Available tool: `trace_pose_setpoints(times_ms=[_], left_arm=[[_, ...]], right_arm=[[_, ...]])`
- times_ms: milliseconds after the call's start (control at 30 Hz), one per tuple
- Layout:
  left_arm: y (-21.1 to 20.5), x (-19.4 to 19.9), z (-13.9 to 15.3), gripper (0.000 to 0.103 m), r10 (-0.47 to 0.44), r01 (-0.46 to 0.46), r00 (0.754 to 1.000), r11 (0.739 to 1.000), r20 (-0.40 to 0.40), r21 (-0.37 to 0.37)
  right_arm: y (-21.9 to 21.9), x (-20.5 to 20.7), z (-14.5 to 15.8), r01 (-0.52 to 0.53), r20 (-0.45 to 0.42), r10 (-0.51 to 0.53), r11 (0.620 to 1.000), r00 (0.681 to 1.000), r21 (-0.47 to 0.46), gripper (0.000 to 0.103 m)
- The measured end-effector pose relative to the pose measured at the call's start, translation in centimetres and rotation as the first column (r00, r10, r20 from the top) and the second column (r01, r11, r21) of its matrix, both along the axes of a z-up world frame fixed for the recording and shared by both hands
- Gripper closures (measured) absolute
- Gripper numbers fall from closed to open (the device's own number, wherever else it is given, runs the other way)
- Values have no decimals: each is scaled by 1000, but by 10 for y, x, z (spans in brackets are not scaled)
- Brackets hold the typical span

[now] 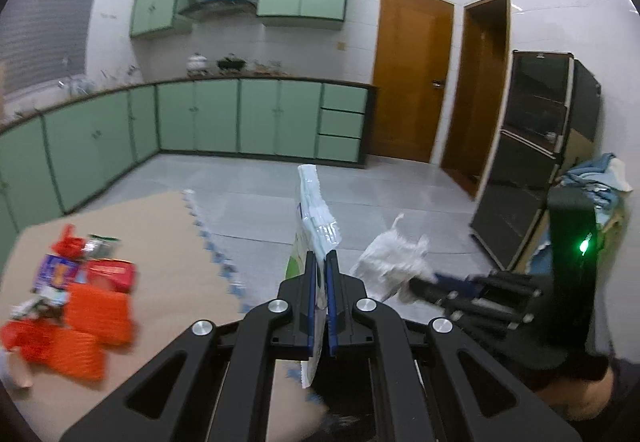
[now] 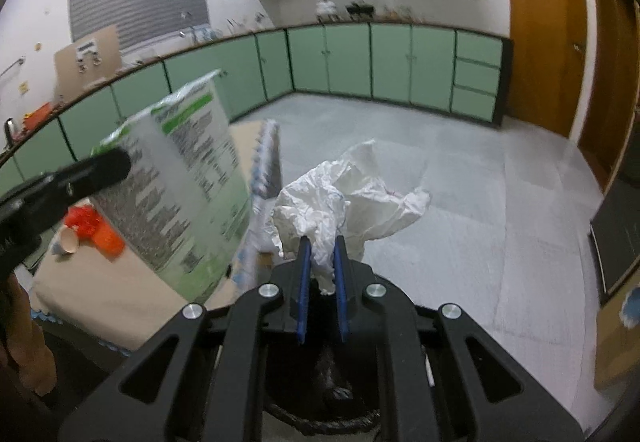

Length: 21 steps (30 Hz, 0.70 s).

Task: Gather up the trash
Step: 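Carry both items to the black bin and open both tools over it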

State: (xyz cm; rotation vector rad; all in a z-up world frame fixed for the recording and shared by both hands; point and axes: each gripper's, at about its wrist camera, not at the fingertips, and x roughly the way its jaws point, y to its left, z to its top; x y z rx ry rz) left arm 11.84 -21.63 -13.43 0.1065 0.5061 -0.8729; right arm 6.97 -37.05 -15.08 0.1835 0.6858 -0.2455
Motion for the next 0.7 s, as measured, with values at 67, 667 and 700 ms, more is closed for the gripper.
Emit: trace_pose_setpoints(times_ms=[67, 667, 700], left_arm=[[-14, 6, -12, 98, -22, 22, 999, 1000, -28, -5], [-66, 41, -120, 66, -6, 33, 979, 991, -203, 130], [-66, 41, -120, 66, 0, 28, 979, 991, -206, 134]], right_arm=[[-8, 3, -14, 15, -27, -15, 1000, 1000, 10, 92], [-35, 34, -85, 70, -178, -55, 994, 983, 78, 59], [-37, 34, -84, 76, -176, -61, 994, 983, 78, 59]])
